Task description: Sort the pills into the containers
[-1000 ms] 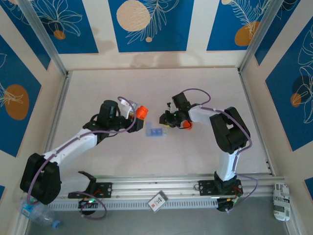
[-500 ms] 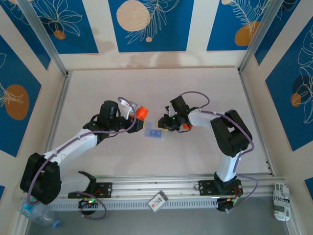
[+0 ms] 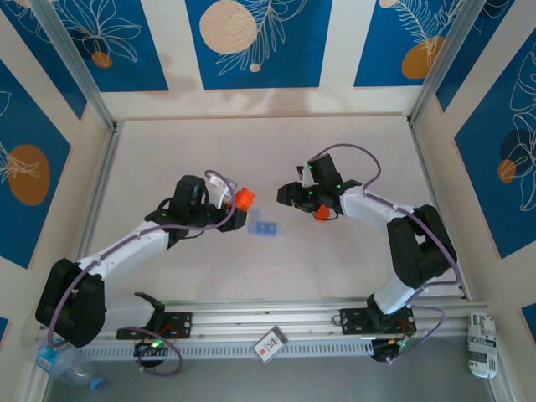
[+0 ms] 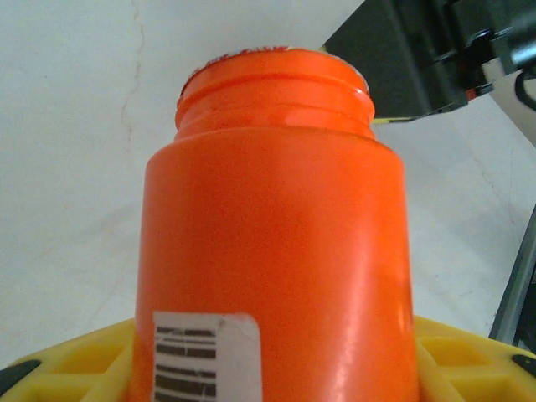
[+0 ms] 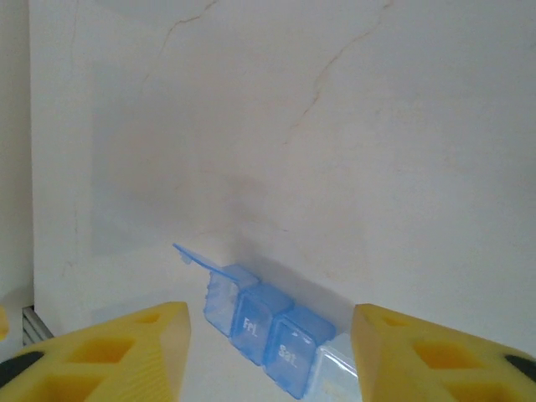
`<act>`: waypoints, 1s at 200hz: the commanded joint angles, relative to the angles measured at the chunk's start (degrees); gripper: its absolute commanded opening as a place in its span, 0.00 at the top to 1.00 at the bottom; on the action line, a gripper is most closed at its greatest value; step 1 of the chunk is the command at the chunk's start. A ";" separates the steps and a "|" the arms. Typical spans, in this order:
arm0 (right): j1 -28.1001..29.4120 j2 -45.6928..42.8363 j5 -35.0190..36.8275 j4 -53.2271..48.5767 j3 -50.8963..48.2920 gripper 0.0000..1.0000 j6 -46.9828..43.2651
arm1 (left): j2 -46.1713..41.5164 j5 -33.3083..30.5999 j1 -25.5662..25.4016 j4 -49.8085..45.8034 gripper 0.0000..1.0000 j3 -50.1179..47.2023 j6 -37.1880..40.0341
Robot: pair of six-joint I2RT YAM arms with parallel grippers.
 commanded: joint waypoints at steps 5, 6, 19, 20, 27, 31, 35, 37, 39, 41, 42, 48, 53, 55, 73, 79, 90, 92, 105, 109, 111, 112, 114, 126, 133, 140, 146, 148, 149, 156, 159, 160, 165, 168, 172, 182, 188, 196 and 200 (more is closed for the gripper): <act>-0.12 -2.22 2.47 -0.61 -2.27 0.37 -2.22 | 0.43 -1.26 -0.86 -1.28 1.00 -1.17 -0.97; -0.12 -2.29 2.46 -0.61 -2.34 0.37 -2.24 | 0.40 -1.30 -0.95 -1.31 1.00 -1.26 -0.95; 0.14 -2.68 2.99 -0.27 -3.06 0.34 -2.69 | 0.37 -1.86 -1.34 -1.43 1.00 -2.02 -1.04; 0.19 -2.69 3.02 -0.26 -3.08 0.34 -2.70 | 0.37 -1.95 -1.41 -1.43 1.00 -2.04 -1.03; 0.38 -2.75 3.23 -0.14 -3.34 0.33 -2.92 | 0.37 -2.33 -1.59 -1.35 1.00 -2.53 -1.21; 0.53 -2.69 3.38 -0.12 -3.44 0.33 -3.02 | 0.36 -2.45 -1.68 -1.28 1.00 -2.74 -1.27; 0.64 -2.67 3.45 -0.12 -3.53 0.33 -3.05 | 0.37 -2.62 -1.87 -1.26 1.00 -3.01 -1.43; 0.80 -2.63 3.55 -0.16 -3.54 0.33 -3.17 | 0.37 -2.72 -1.84 -1.21 1.00 -3.20 -1.43; 0.84 -2.63 3.62 -0.10 -3.61 0.33 -3.24 | 0.37 -2.81 -1.97 -1.18 1.00 -3.33 -1.50; 0.89 -2.58 3.61 -0.15 -3.62 0.33 -3.35 | 0.37 -2.83 -1.93 -1.13 1.00 -3.47 -1.51; 0.96 -2.56 3.68 -0.21 -3.63 0.33 -3.38 | 0.32 -2.83 -2.01 -1.10 1.00 -3.56 -1.53; 1.30 -2.45 4.07 -0.29 -3.67 0.33 -3.73 | 0.42 -3.08 -2.22 -0.87 1.00 -3.97 -1.67; 1.59 -2.37 4.49 -0.54 -3.72 0.32 -3.99 | 0.53 -3.33 -2.34 -0.71 1.00 -4.28 -1.73; 1.69 -2.32 4.69 -0.59 -3.72 0.32 -4.13 | 0.54 -3.36 -2.38 -0.64 1.00 -4.39 -1.79; 2.81 -2.10 6.55 -1.54 -3.57 0.32 -5.20 | 1.13 -3.79 -2.71 -0.05 1.00 -5.27 -2.15; 3.22 -2.07 7.47 -2.00 -3.50 0.32 -5.62 | 1.40 -3.89 -2.95 -0.02 1.00 -5.38 -2.25; 3.98 -2.02 9.38 -3.11 -3.29 0.32 -6.27 | 2.01 -4.13 -3.27 -0.08 1.00 -5.55 -2.26; 4.14 -1.95 9.80 -3.32 -3.24 0.32 -6.44 | 2.14 -4.15 -3.33 -0.15 1.00 -5.57 -2.21; 4.92 -1.84 11.64 -4.48 -2.98 0.32 -7.25 | 3.00 -4.51 -3.65 -0.32 1.00 -5.47 -2.20; 5.09 -1.77 12.06 -4.78 -2.89 0.32 -7.44 | 3.29 -4.57 -3.72 -0.37 1.00 -5.40 -2.21; 5.18 -1.75 12.27 -4.97 -2.85 0.32 -7.54 | 3.34 -4.57 -3.71 -0.44 1.00 -5.33 -2.22; 5.29 -1.68 12.59 -5.17 -2.78 0.32 -7.68 | 3.44 -4.58 -3.69 -0.45 1.00 -5.36 -2.15; 5.36 -1.67 12.70 -5.22 -2.76 0.32 -7.74 | 3.62 -4.59 -3.79 -0.46 1.00 -5.39 -2.09; 5.95 -1.41 14.22 -6.13 -2.53 0.32 -8.39 | 4.32 -4.78 -4.07 -0.54 1.00 -5.22 -2.00; 6.27 -1.23 14.94 -6.52 -2.44 0.32 -8.69 | 4.85 -4.95 -4.22 -0.56 1.00 -5.08 -2.01; 6.61 -1.00 15.51 -6.88 -2.32 0.32 -8.96 | 5.19 -5.03 -4.37 -0.64 1.00 -4.98 -1.91; 6.81 -0.83 15.98 -7.15 -2.18 0.32 -9.12 | 5.60 -5.26 -4.48 -0.72 1.00 -4.78 -1.88; 6.93 -0.70 16.13 -7.19 -2.15 0.32 -9.13 | 5.74 -5.38 -4.56 -0.79 1.00 -4.74 -1.81; 6.97 -0.70 16.18 -7.24 -2.14 0.32 -9.22 | 5.82 -5.38 -4.60 -0.80 1.00 -4.71 -1.81; 7.30 -0.45 16.61 -7.52 -2.01 0.32 -9.45 | 6.23 -5.68 -4.77 -1.02 1.00 -4.48 -1.60; 7.42 -0.29 16.79 -7.59 -1.92 0.32 -9.48 | 6.48 -5.86 -4.78 -1.14 1.00 -4.27 -1.56; 7.48 -0.23 16.86 -7.62 -1.90 0.32 -9.52 | 6.55 -5.89 -4.80 -1.20 1.00 -4.26 -1.51; 7.74 0.02 17.13 -7.79 -1.75 0.32 -9.70 | 6.78 -6.16 -4.96 -1.49 1.00 -3.98 -1.48; 7.90 0.28 17.32 -7.93 -1.64 0.32 -9.74 | 7.05 -6.25 -5.04 -1.76 1.00 -3.84 -1.38; 8.10 0.56 17.57 -8.10 -1.48 0.32 -9.89 | 7.27 -6.47 -5.08 -2.05 1.00 -3.57 -1.23; 8.61 1.34 18.06 -8.50 -1.03 0.32 -10.08 | 8.12 -6.87 -5.33 -2.90 1.00 -2.95 -0.88; 8.88 1.78 18.37 -8.65 -0.78 0.32 -10.21 | 8.51 -7.16 -5.43 -3.49 1.00 -2.56 -0.78; 9.26 2.41 18.73 -8.88 -0.48 0.32 -10.27 | 9.07 -7.58 -5.68 -4.23 1.00 -2.04 -0.50; 9.42 2.68 18.91 -9.00 -0.34 0.32 -10.27 | 9.29 -7.86 -5.77 -4.72 1.00 -1.82 -0.31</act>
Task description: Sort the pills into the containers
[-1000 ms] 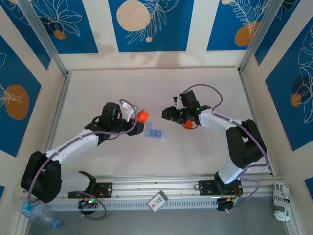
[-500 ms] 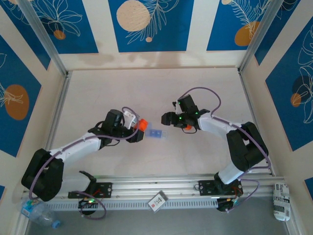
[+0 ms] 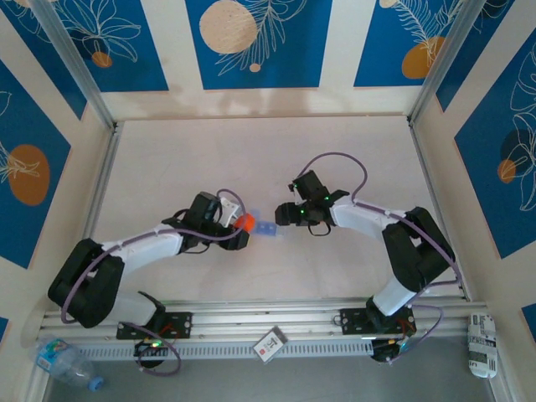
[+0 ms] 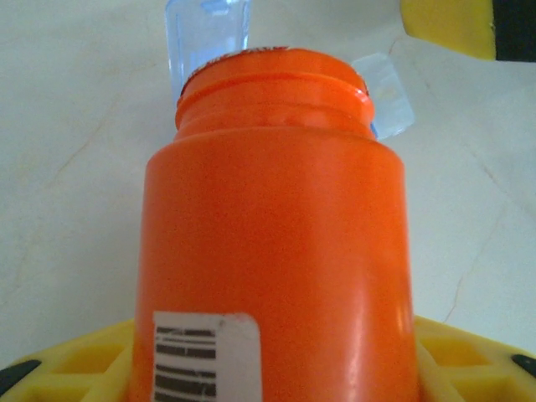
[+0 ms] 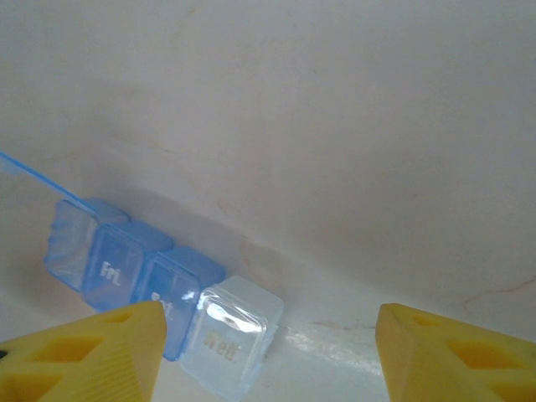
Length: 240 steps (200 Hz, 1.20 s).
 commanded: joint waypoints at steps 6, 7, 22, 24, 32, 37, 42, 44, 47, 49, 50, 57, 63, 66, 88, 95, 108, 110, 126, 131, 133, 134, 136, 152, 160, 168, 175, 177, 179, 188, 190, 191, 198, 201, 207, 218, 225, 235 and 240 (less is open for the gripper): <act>1.38 2.27 2.69 -2.09 2.29 0.32 -1.55 | 1.56 -2.18 -1.13 -3.35 1.00 3.20 1.26; 1.43 2.33 2.71 -2.09 2.29 0.32 -1.53 | 1.61 -2.19 -1.17 -3.45 1.00 3.26 1.31; 1.78 3.12 2.91 -2.05 2.53 0.32 -1.50 | 2.16 -3.39 -1.51 -4.95 1.00 4.07 1.83; 1.82 3.23 2.95 -2.02 2.55 0.32 -1.50 | 2.18 -3.54 -1.56 -5.07 1.00 4.17 1.88; 1.92 3.50 2.96 -1.94 2.65 0.32 -1.42 | 2.49 -4.03 -1.69 -5.70 1.00 4.59 2.05; 1.97 3.66 2.97 -1.92 2.69 0.32 -1.37 | 2.66 -4.14 -1.69 -6.01 1.00 4.78 2.20; 2.06 3.83 2.92 -1.83 2.73 0.33 -1.34 | 2.82 -4.30 -1.84 -6.32 1.00 4.97 2.25; 2.02 3.85 2.95 -1.83 2.73 0.33 -1.33 | 2.88 -4.31 -1.84 -6.40 1.00 5.05 2.31; 2.04 3.88 2.94 -1.72 2.73 0.33 -1.29 | 2.96 -4.48 -1.85 -6.45 1.00 5.20 2.32; 2.06 3.93 2.97 -1.74 2.73 0.33 -1.30 | 3.13 -4.54 -1.95 -6.69 1.00 5.29 2.33; 2.04 3.95 2.94 -1.74 2.73 0.33 -1.31 | 3.14 -4.56 -1.98 -6.75 1.00 5.36 2.33; 2.09 4.13 2.98 -1.67 2.77 0.33 -1.25 | 3.40 -4.67 -2.02 -7.08 1.00 5.67 2.55; 2.04 4.19 2.97 -1.66 2.73 0.32 -1.20 | 3.69 -4.80 -2.09 -7.46 1.00 5.93 2.65; 2.02 4.29 2.97 -1.66 2.73 0.33 -1.16 | 3.84 -4.84 -2.21 -7.58 1.00 6.14 2.73; 2.10 4.59 2.90 -1.49 2.68 0.32 -0.98 | 4.86 -5.55 -2.65 -9.26 1.00 7.54 3.36; 2.10 4.63 2.77 -1.44 2.65 0.33 -0.94 | 5.14 -5.88 -2.78 -10.05 1.00 7.98 3.66; 2.10 4.73 2.72 -1.18 2.48 0.33 -0.85 | 5.68 -6.50 -3.13 -11.30 1.00 9.00 4.25; 2.10 4.73 2.68 -1.21 2.47 0.33 -0.75 | 5.70 -6.58 -3.19 -11.55 1.00 9.16 4.37; 2.10 4.90 2.49 -1.04 2.45 0.33 -0.71 | 6.26 -7.40 -3.60 -13.22 1.00 10.42 5.16; 2.19 4.96 2.53 -0.98 2.39 0.33 -0.72 | 6.33 -7.67 -3.69 -13.82 1.00 10.77 5.36; 2.19 5.01 2.54 -0.96 2.38 0.33 -0.65 | 6.50 -7.77 -3.75 -14.07 1.00 10.99 5.44; 2.14 5.02 2.50 -1.00 2.38 0.33 -0.64 | 6.54 -7.85 -3.76 -14.22 1.00 11.11 5.51; 2.18 4.98 2.54 -0.96 2.42 0.33 -0.59 | 6.62 -7.95 -3.77 -14.46 1.00 11.25 5.63; 2.27 5.22 2.46 -0.87 2.29 0.33 -0.67 | 7.43 -9.05 -4.03 -16.67 1.00 12.81 6.50; 2.28 5.29 2.46 -0.79 2.22 0.33 -0.63 | 7.83 -9.34 -4.14 -17.65 1.00 13.51 6.87; 2.28 5.32 2.42 -0.78 2.12 0.33 -0.57 | 8.28 -9.79 -4.35 -18.51 1.00 14.14 7.23; 2.28 5.45 2.36 -0.73 2.07 0.33 -0.54 | 8.71 -10.18 -4.44 -19.32 1.00 14.63 7.55; 2.32 5.42 2.37 -0.70 2.04 0.33 -0.54 | 8.76 -10.31 -4.46 -19.47 1.00 14.83 7.59; 2.42 5.39 2.33 -0.71 2.03 0.33 -0.54 | 8.89 -10.37 -4.47 -19.73 1.00 15.01 7.65; 2.38 5.44 2.28 -0.61 1.94 0.33 -0.45 | 9.49 -10.69 -4.53 -20.67 1.00 15.71 8.02; 2.37 5.45 2.28 -0.60 1.94 0.33 -0.45 | 9.60 -10.77 -4.55 -20.91 1.00 15.85 8.15; 2.37 5.42 2.28 -0.60 1.94 0.33 -0.41 | 9.67 -10.80 -4.56 -21.02 1.00 15.96 8.14; 2.37 5.50 2.28 -0.51 1.85 0.33 -0.45 | 10.10 -11.07 -4.65 -21.63 1.00 16.53 8.35; 2.37 5.55 2.28 -0.51 1.89 0.33 -0.47 | 10.22 -11.13 -4.65 -21.86 1.00 16.75 8.51; 2.37 5.53 2.20 -0.51 1.76 0.33 -0.44 | 10.51 -11.43 -4.74 -22.43 1.00 17.30 8.70; 2.50 5.59 2.17 -0.43 1.68 0.33 -0.29 | 11.08 -11.74 -4.89 -23.51 1.00 18.12 9.08; 2.45 5.60 2.15 -0.35 1.61 0.33 -0.36 | 11.25 -11.99 -4.89 -24.16 1.00 18.70 9.35; 2.50 5.64 2.20 -0.34 1.50 0.33 -0.26 | 11.80 -12.40 -5.02 -25.08 1.00 19.37 9.78; 2.53 5.70 2.18 -0.26 1.50 0.33 -0.28 | 11.98 -12.68 -5.00 -25.62 1.00 19.79 9.96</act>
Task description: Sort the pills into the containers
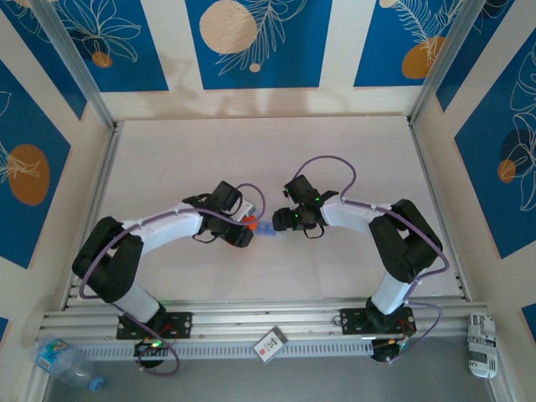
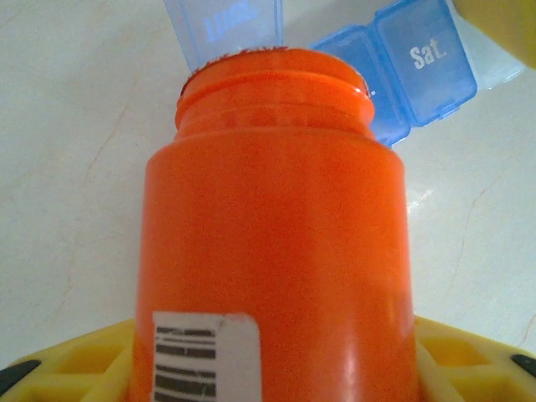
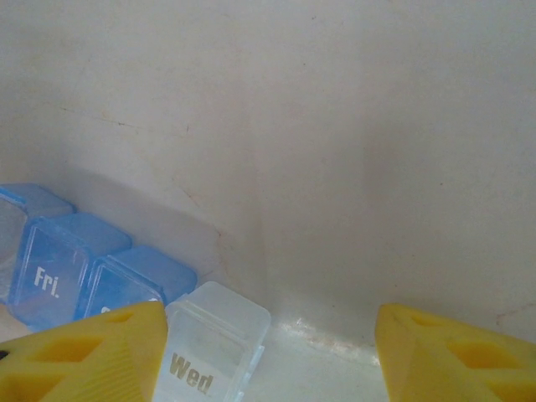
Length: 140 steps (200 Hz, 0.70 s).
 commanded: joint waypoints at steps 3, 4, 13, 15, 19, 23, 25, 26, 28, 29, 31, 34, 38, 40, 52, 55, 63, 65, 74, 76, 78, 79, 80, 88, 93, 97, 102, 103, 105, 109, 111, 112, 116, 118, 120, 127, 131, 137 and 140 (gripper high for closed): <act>0.62 1.07 -0.13 0.60 -0.09 0.33 0.10 | 1.16 -1.95 -0.86 -4.70 1.00 3.25 2.21; 0.62 1.07 -0.13 0.60 -0.09 0.33 0.10 | 1.24 -2.03 -0.86 -4.74 1.00 3.34 2.26; 0.62 1.13 -0.14 0.61 -0.14 0.33 0.11 | 1.59 -2.57 -0.94 -5.84 1.00 3.94 2.69; 0.62 1.15 -0.12 0.60 -0.17 0.33 0.14 | 1.66 -2.62 -0.95 -6.01 1.00 4.11 2.80; 0.62 1.21 -0.12 0.67 -0.13 0.33 0.11 | 1.80 -2.72 -0.97 -6.39 1.00 4.42 2.98; 0.62 1.25 -0.12 0.69 -0.26 0.33 0.16 | 1.93 -2.89 -1.05 -6.73 1.00 4.63 3.17; 0.62 1.21 -0.12 0.73 -0.27 0.33 0.13 | 1.98 -2.95 -1.02 -6.90 1.00 4.70 3.29; 0.62 1.21 -0.12 0.73 -0.27 0.33 0.13 | 1.96 -2.97 -1.03 -6.98 1.00 4.82 3.33; 0.63 1.24 -0.12 0.77 -0.34 0.33 0.12 | 2.08 -3.05 -1.02 -7.16 1.00 4.92 3.42; 0.62 1.20 -0.17 0.78 -0.31 0.33 0.11 | 2.10 -3.07 -1.03 -7.25 1.00 4.97 3.44; 0.62 1.23 -0.14 0.78 -0.33 0.33 0.15 | 2.13 -3.19 -1.04 -7.38 1.00 5.01 3.56; 0.62 1.18 -0.17 0.82 -0.35 0.33 0.11 | 2.26 -3.22 -1.04 -7.60 1.00 5.24 3.66; 0.62 1.22 -0.12 0.86 -0.43 0.33 0.23 | 2.35 -3.34 -1.09 -7.88 1.00 5.47 3.88; 0.62 1.20 -0.12 0.84 -0.44 0.33 0.20 | 2.37 -3.39 -1.12 -8.04 1.00 5.55 3.93; 0.62 1.26 -0.20 0.95 -0.47 0.33 0.28 | 2.76 -3.54 -1.20 -8.88 1.00 6.09 4.45; 0.62 1.24 -0.21 0.98 -0.53 0.33 0.35 | 2.88 -3.60 -1.20 -9.13 1.00 6.34 4.54; 0.62 1.28 -0.21 1.04 -0.59 0.33 0.31 | 3.14 -3.69 -1.31 -9.66 1.00 6.70 4.76; 0.64 1.26 -0.25 1.04 -0.57 0.33 0.28 | 3.21 -3.69 -1.31 -9.80 1.00 6.82 4.86; 0.69 1.29 -0.24 1.04 -0.62 0.33 0.39 | 3.56 -3.76 -1.32 -10.34 1.00 7.29 5.11; 0.70 1.33 -0.22 1.04 -0.62 0.33 0.41 | 3.64 -3.78 -1.36 -10.46 1.00 7.43 5.12; 0.70 1.27 -0.23 1.04 -0.58 0.33 0.37 | 3.66 -3.78 -1.39 -10.60 1.00 7.53 5.19; 0.70 1.30 -0.22 1.04 -0.60 0.33 0.41 | 3.72 -3.78 -1.35 -10.64 1.00 7.55 5.24; 0.71 1.32 -0.22 1.04 -0.61 0.33 0.38 | 3.76 -3.78 -1.33 -10.70 1.00 7.65 5.27; 0.68 1.26 -0.26 1.04 -0.66 0.33 0.40 | 4.04 -3.92 -1.44 -11.10 1.00 8.07 5.46; 0.70 1.33 -0.33 1.12 -0.69 0.33 0.37 | 4.21 -4.08 -1.40 -11.41 1.00 8.31 5.55; 0.71 1.32 -0.23 1.12 -0.71 0.33 0.38 | 4.31 -4.17 -1.48 -11.71 1.00 8.60 5.57; 0.71 1.29 -0.26 1.13 -0.78 0.33 0.43 | 4.55 -4.29 -1.43 -12.00 1.00 8.88 5.63; 0.75 1.27 -0.28 1.13 -0.79 0.33 0.39 | 4.56 -4.34 -1.46 -12.08 1.00 8.92 5.64; 0.72 1.30 -0.25 1.13 -0.80 0.33 0.37 | 4.64 -4.39 -1.46 -12.21 1.00 9.09 5.71; 0.71 1.33 -0.22 1.13 -0.80 0.33 0.37 | 4.81 -4.55 -1.45 -12.41 1.00 9.30 5.74; 0.71 1.34 -0.26 1.13 -0.82 0.33 0.38 | 4.90 -4.66 -1.48 -12.60 1.00 9.49 5.85; 0.71 1.34 -0.28 1.13 -0.85 0.33 0.37 | 4.91 -4.66 -1.52 -12.69 1.00 9.54 5.88; 0.73 1.34 -0.26 1.13 -0.89 0.33 0.29 | 5.02 -4.76 -1.56 -12.97 1.00 9.84 5.99; 0.71 1.32 -0.22 1.09 -0.89 0.33 0.34 | 5.15 -4.86 -1.55 -13.07 1.00 9.91 6.06; 0.75 1.27 -0.28 1.10 -0.89 0.33 0.29 | 5.25 -4.91 -1.52 -13.16 1.00 10.00 6.15; 0.78 1.34 -0.23 1.13 -0.97 0.33 0.37 | 5.49 -5.10 -1.55 -13.71 1.00 10.56 6.31; 0.80 1.23 -0.24 1.13 -1.02 0.33 0.35 | 5.58 -5.18 -1.58 -13.97 1.00 10.76 6.42; 0.79 1.23 -0.28 1.18 -1.06 0.33 0.37 | 5.85 -5.43 -1.65 -14.33 1.00 11.14 6.57; 0.86 1.25 -0.26 1.21 -1.11 0.33 0.43 | 6.01 -5.57 -1.60 -14.55 1.00 11.31 6.68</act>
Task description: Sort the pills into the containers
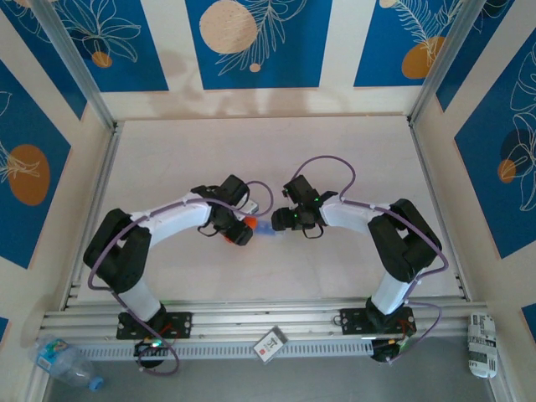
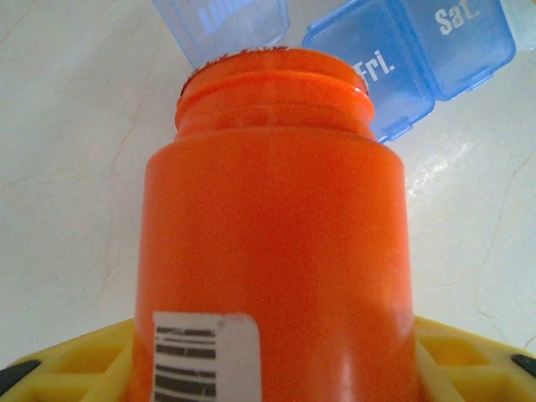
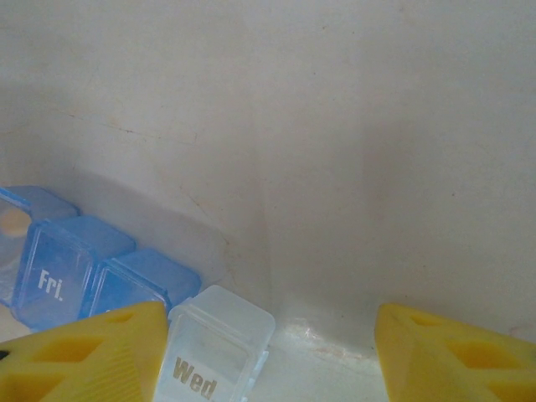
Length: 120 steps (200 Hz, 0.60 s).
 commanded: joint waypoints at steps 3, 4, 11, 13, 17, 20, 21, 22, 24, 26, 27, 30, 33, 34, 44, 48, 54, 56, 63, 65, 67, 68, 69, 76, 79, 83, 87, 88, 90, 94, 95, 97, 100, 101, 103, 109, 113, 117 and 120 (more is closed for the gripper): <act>0.56 0.82 -0.15 0.08 -1.08 0.33 0.19 | 1.19 -1.67 -0.70 -3.83 1.00 2.88 2.02; 0.60 0.85 -0.15 0.08 -1.08 0.33 0.18 | 1.20 -1.70 -0.70 -3.98 1.00 2.97 2.04; 0.55 0.76 -0.14 0.15 -1.17 0.33 0.19 | 1.53 -1.95 -0.82 -4.42 1.00 3.41 2.26; 0.55 0.72 -0.14 0.10 -1.17 0.33 0.21 | 1.54 -2.01 -0.79 -4.52 1.00 3.52 2.34; 0.57 0.79 -0.19 0.16 -1.21 0.33 0.17 | 1.71 -2.08 -0.84 -4.76 1.00 3.73 2.40; 0.56 0.70 -0.19 0.17 -1.25 0.33 0.16 | 1.82 -2.14 -0.79 -4.82 1.00 3.85 2.52; 0.55 0.66 -0.17 0.17 -1.26 0.33 0.21 | 1.82 -2.16 -0.79 -4.91 1.00 3.98 2.55; 0.55 0.64 -0.16 0.17 -1.26 0.33 0.23 | 1.81 -2.17 -0.83 -4.95 1.00 4.01 2.56; 0.55 0.69 -0.15 0.17 -1.26 0.33 0.22 | 1.88 -2.24 -0.89 -5.03 1.00 4.11 2.62; 0.55 0.63 -0.14 0.17 -1.26 0.33 0.22 | 1.96 -2.26 -0.92 -5.14 1.00 4.18 2.65; 0.55 0.67 -0.14 0.17 -1.31 0.33 0.19 | 2.02 -2.27 -0.90 -5.20 1.00 4.19 2.66; 0.55 0.69 -0.14 0.21 -1.34 0.33 0.17 | 2.12 -2.27 -0.90 -5.25 1.00 4.33 2.73; 0.55 0.70 -0.14 0.17 -1.35 0.33 0.21 | 2.14 -2.27 -0.94 -5.40 1.00 4.46 2.79; 0.55 0.70 -0.14 0.17 -1.35 0.33 0.18 | 2.15 -2.27 -0.91 -5.42 1.00 4.47 2.82; 0.55 0.67 -0.15 0.23 -1.43 0.33 0.23 | 2.32 -2.27 -0.93 -5.65 1.00 4.75 2.90; 0.55 0.69 -0.14 0.30 -1.44 0.33 0.11 | 2.34 -2.27 -0.96 -5.65 1.00 4.89 3.01; 0.55 0.64 -0.14 0.26 -1.44 0.33 0.09 | 2.49 -2.27 -0.93 -5.76 1.00 4.91 3.06; 0.55 0.69 -0.14 0.26 -1.44 0.33 0.14 | 2.51 -2.33 -0.95 -5.78 1.00 4.97 3.09; 0.59 0.65 -0.07 0.26 -1.52 0.33 0.15 | 2.52 -2.47 -1.06 -6.01 1.00 5.21 3.19; 0.56 0.65 -0.08 0.26 -1.53 0.33 0.18 | 2.56 -2.45 -1.05 -6.11 1.00 5.23 3.26; 0.55 0.69 -0.06 0.26 -1.53 0.33 0.19 | 2.59 -2.45 -1.03 -6.17 1.00 5.25 3.27; 0.60 0.70 -0.06 0.26 -1.53 0.33 0.18 | 2.64 -2.44 -1.04 -6.20 1.00 5.30 3.28; 0.58 0.70 -0.06 0.26 -1.53 0.33 0.21 | 2.67 -2.44 -1.00 -6.26 1.00 5.32 3.28; 0.57 0.75 -0.06 0.28 -1.60 0.33 0.21 | 2.89 -2.53 -1.05 -6.53 1.00 5.65 3.43; 0.57 0.71 -0.12 0.31 -1.61 0.33 0.26 | 2.91 -2.61 -1.02 -6.71 1.00 5.78 3.52; 0.58 0.79 -0.14 0.34 -1.57 0.33 0.27 | 3.00 -2.60 -1.05 -6.94 1.00 5.91 3.54; 0.57 0.80 -0.15 0.40 -1.57 0.33 0.32 | 3.13 -2.72 -1.05 -7.12 1.00 6.11 3.69; 0.60 0.84 -0.15 0.37 -1.59 0.33 0.29 | 3.17 -2.72 -1.05 -7.16 1.00 6.21 3.71; 0.68 0.82 -0.23 0.42 -1.61 0.33 0.26 | 3.16 -2.84 -1.03 -7.27 1.00 6.29 3.78; 0.64 0.86 -0.23 0.45 -1.68 0.33 0.33 | 3.26 -2.84 -1.00 -7.49 1.00 6.49 3.92; 0.64 0.82 -0.23 0.44 -1.69 0.33 0.38 | 3.33 -2.86 -0.98 -7.56 1.00 6.53 3.95; 0.64 0.87 -0.23 0.48 -1.70 0.33 0.35 | 3.38 -2.92 -1.01 -7.68 1.00 6.66 4.00; 0.60 0.83 -0.23 0.52 -1.70 0.33 0.34 | 3.54 -2.97 -1.04 -7.86 1.00 6.90 3.99; 0.62 0.81 -0.23 0.52 -1.70 0.33 0.38 | 3.55 -2.97 -1.05 -7.97 1.00 6.91 4.03; 0.64 0.86 -0.21 0.52 -1.70 0.33 0.35 | 3.57 -2.97 -1.05 -8.07 1.00 6.99 4.06; 0.64 0.87 -0.24 0.52 -1.70 0.33 0.36 | 3.74 -3.06 -1.06 -8.45 1.00 7.35 4.22; 0.64 0.82 -0.24 0.52 -1.70 0.33 0.34 | 3.88 -3.14 -1.12 -8.71 1.00 7.66 4.29; 0.65 0.88 -0.23 0.48 -1.70 0.33 0.36 | 3.96 -3.15 -1.14 -8.96 1.00 7.87 4.30; 0.64 0.87 -0.28 0.45 -1.70 0.33 0.34 | 4.06 -3.22 -1.12 -9.15 1.00 8.08 4.41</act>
